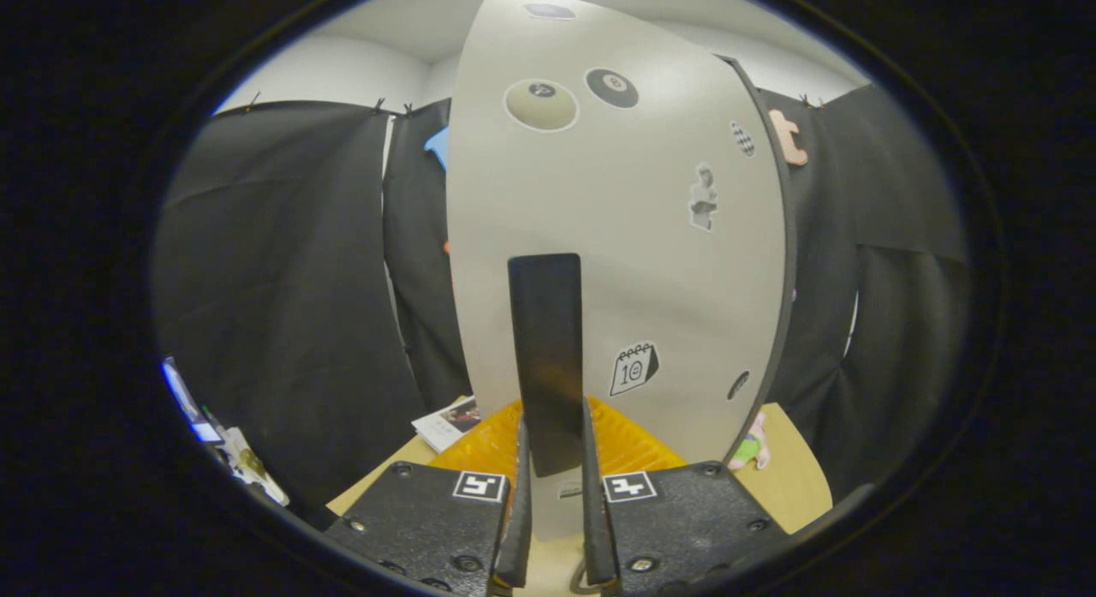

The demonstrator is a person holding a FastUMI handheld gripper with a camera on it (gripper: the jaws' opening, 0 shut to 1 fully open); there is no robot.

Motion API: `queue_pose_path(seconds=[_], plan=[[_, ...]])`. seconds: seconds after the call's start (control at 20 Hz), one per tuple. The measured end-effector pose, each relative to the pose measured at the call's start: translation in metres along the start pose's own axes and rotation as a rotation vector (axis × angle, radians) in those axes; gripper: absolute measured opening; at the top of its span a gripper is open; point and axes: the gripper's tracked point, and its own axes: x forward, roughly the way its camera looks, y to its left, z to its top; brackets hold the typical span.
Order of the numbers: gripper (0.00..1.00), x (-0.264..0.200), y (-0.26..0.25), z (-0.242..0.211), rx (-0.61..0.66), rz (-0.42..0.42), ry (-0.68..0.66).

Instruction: Open the shoe cabinet door, grab the shoes and put them into the shoe cabinet, then close the shoe cabinet door.

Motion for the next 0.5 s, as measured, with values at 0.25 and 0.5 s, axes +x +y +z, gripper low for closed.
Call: queue_pose_path(seconds=[0.25,0.5], plan=[[0.27,-0.025,-0.02,-0.002,-0.027,-0.05,-0.025],[0.24,-0.04,-0.037,-0.005,-0.005,-0.086,-0.02]])
